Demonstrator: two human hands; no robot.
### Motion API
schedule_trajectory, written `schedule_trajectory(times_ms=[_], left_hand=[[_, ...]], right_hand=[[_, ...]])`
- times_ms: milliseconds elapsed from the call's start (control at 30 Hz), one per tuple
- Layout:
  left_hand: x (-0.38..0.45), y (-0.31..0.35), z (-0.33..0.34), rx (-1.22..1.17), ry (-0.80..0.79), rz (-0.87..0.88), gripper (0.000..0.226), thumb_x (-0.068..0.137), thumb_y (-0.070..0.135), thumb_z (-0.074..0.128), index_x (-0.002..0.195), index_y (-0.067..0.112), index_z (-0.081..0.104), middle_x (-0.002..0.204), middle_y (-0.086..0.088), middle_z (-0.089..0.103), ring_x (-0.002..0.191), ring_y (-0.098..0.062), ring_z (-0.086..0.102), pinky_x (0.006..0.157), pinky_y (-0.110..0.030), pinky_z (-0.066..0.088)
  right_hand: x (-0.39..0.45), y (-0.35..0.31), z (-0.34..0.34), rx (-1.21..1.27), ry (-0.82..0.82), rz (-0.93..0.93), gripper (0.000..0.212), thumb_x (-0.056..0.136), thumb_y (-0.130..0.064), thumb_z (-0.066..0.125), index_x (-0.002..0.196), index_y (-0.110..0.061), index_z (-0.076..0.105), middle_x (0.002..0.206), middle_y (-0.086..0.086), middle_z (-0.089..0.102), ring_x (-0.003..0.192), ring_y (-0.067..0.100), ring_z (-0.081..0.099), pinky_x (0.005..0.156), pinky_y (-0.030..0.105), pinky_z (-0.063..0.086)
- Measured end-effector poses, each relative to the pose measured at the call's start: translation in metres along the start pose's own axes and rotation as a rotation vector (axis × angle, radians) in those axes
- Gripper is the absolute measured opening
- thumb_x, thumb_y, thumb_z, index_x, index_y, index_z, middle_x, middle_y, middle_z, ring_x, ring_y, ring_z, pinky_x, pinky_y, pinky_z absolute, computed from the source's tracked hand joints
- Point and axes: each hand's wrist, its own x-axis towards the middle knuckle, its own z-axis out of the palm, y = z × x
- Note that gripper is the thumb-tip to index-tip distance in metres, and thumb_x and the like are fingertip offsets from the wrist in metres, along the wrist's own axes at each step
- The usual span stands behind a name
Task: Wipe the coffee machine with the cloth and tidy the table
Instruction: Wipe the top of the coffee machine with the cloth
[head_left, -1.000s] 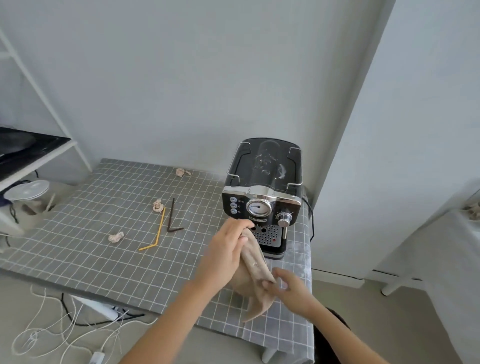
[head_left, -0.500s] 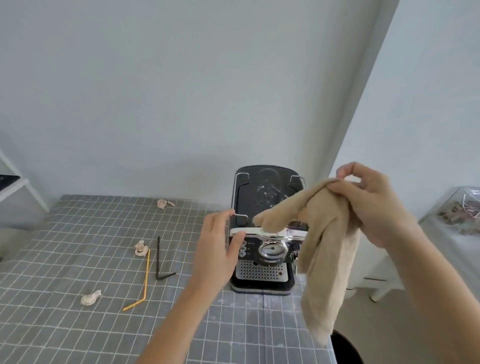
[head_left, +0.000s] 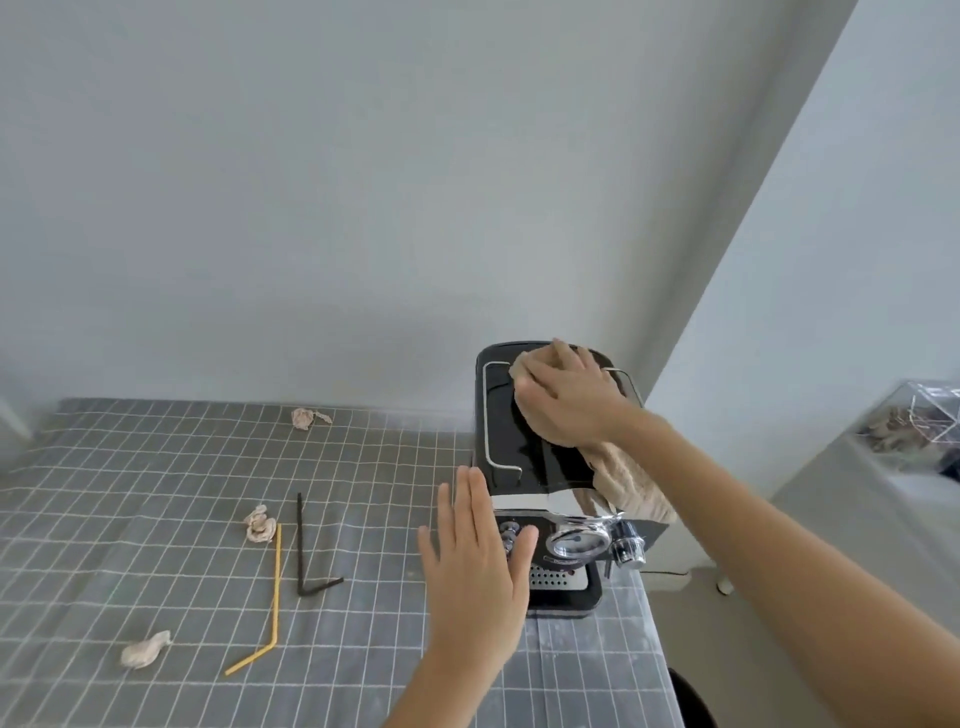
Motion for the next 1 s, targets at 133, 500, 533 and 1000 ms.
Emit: schedule_trajectory(times_ms=[133, 500, 533, 1000], left_hand=[[0.001, 0.008, -0.002, 0.017, 0.003, 0.009, 0.067, 0.098, 0.06, 0.009, 0.151, 0.02, 0.014, 0.158, -0.002, 0.023, 0.144, -0.026, 0.028, 0.108, -0.051, 0.033], [0.003, 0.013, -0.002, 0.137, -0.044, 0.005, 0.072, 0.096, 0.064, 0.015, 0.151, 0.018, 0.019, 0.159, -0.005, 0.022, 0.143, -0.03, 0.029, 0.103, -0.054, 0.04], [0.003, 0.012, -0.002, 0.141, -0.041, -0.001, 0.072, 0.096, 0.064, 0.015, 0.151, 0.018, 0.017, 0.159, -0.005, 0.02, 0.144, -0.03, 0.027, 0.104, -0.054, 0.039], [-0.006, 0.014, -0.007, 0.138, -0.09, -0.028, 0.077, 0.093, 0.069, 0.007, 0.152, 0.02, 0.011, 0.16, -0.003, 0.017, 0.146, -0.029, 0.023, 0.106, -0.054, 0.036]], right_hand=[[0.012, 0.009, 0.037, -0.065, 0.11, 0.001, 0.058, 0.097, -0.062, 0.023, 0.152, -0.047, 0.014, 0.165, 0.001, -0.012, 0.152, 0.03, -0.006, 0.119, 0.057, 0.008], [0.006, 0.042, 0.036, 0.083, 0.101, -0.295, 0.036, 0.098, -0.054, 0.039, 0.133, -0.057, 0.048, 0.164, -0.011, 0.015, 0.151, 0.012, -0.002, 0.122, 0.05, 0.002], [0.008, 0.04, 0.038, 0.086, 0.143, -0.252, 0.037, 0.099, -0.053, 0.039, 0.135, -0.055, 0.048, 0.164, -0.01, 0.015, 0.152, 0.013, 0.0, 0.122, 0.05, 0.004], [0.004, 0.033, 0.037, 0.059, 0.114, -0.229, 0.039, 0.1, -0.052, 0.037, 0.138, -0.055, 0.044, 0.165, -0.01, 0.012, 0.152, 0.018, -0.004, 0.121, 0.055, 0.003]])
